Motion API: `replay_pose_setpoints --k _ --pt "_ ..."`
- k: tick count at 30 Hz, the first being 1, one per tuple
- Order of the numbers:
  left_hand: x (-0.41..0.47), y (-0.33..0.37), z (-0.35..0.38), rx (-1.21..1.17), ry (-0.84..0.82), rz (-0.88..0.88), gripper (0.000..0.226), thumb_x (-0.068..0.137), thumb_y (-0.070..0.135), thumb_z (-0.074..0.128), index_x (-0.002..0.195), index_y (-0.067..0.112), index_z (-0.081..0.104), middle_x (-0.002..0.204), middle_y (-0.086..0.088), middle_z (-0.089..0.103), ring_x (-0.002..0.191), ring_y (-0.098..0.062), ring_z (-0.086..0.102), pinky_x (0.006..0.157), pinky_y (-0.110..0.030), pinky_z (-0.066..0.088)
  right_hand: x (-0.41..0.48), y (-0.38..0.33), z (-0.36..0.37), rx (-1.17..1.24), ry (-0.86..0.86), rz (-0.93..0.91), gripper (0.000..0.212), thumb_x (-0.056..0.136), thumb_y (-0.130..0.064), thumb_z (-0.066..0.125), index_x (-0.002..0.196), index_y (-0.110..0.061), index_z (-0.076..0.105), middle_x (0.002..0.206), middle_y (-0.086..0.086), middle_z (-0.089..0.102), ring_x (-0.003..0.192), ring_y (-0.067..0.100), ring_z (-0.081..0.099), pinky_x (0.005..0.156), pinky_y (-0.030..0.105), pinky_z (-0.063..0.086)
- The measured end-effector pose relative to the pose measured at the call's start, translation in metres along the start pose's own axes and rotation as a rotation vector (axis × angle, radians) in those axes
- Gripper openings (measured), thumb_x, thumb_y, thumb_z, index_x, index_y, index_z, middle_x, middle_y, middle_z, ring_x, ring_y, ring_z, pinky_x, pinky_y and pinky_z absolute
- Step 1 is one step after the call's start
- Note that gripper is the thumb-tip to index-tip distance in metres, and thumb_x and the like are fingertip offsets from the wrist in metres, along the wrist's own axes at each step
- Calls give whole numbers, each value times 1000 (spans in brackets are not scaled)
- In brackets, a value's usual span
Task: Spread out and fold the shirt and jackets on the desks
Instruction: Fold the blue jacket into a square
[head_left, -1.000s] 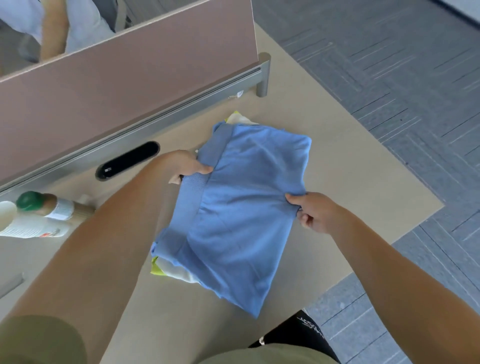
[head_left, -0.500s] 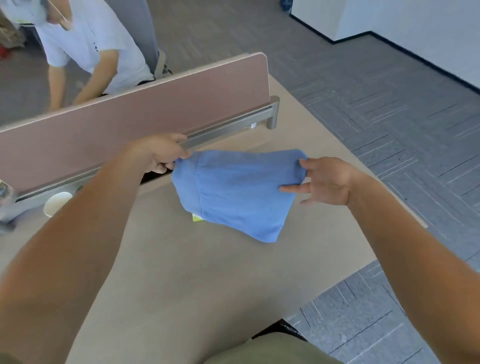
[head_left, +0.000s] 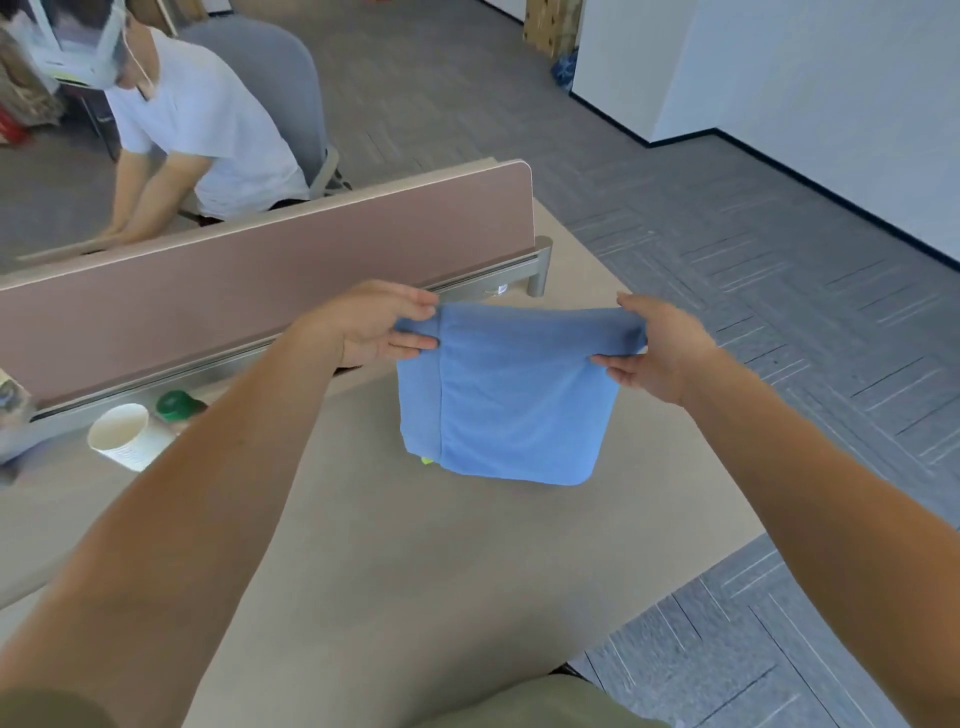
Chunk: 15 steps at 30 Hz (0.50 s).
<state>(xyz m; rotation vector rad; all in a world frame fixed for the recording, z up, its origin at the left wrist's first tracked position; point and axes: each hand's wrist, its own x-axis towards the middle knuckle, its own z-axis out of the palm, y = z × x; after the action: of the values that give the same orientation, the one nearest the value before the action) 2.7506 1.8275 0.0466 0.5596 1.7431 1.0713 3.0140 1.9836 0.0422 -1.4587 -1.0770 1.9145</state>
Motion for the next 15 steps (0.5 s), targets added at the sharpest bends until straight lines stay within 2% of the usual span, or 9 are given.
replay_pose_setpoints --k 4,7,9,10,13,15 --pt "-1 26 14 -87 88 170 14 94 13 66 106 21 69 115 -4 68 100 -25 72 98 -38 52 -3 -34 6 24 26 -193 12 93 -27 63 104 -31 65 105 -3 55 79 35 71 84 40 55" --pt "-1 32 17 -156 64 225 15 94 17 66 109 20 69 117 -3 67 99 -26 73 97 -38 52 -7 -42 -2 37 28 -304 8 94 -25 62 91 -31 67 107 -4 60 83 34 67 88 42 54" --pt "4 22 20 -187 53 221 16 94 19 66 110 17 69 121 -4 66 98 -28 73 96 -38 52 -6 -33 -9 46 47 -329 6 94 -28 63 91 -31 66 111 -3 64 82 32 67 86 43 55" --pt "7 11 24 -203 51 199 14 94 19 66 108 17 69 120 -5 67 97 -29 73 97 -39 52 -2 -24 -14 54 72 -318 3 94 -30 62 93 -30 65 112 -2 65 85 31 69 85 42 57" --pt "22 -40 42 -191 46 46 3 95 21 64 96 22 61 109 -3 70 94 -26 72 102 -40 49 14 28 -29 20 154 -159 16 93 -39 63 102 -26 64 118 -1 63 104 28 67 85 42 58" --pt "32 -88 56 -116 36 -92 10 97 27 61 91 24 54 109 -3 68 92 -21 71 102 -38 48 21 76 -40 -70 201 5 17 92 -42 65 95 -26 63 115 1 63 107 28 64 85 43 58"
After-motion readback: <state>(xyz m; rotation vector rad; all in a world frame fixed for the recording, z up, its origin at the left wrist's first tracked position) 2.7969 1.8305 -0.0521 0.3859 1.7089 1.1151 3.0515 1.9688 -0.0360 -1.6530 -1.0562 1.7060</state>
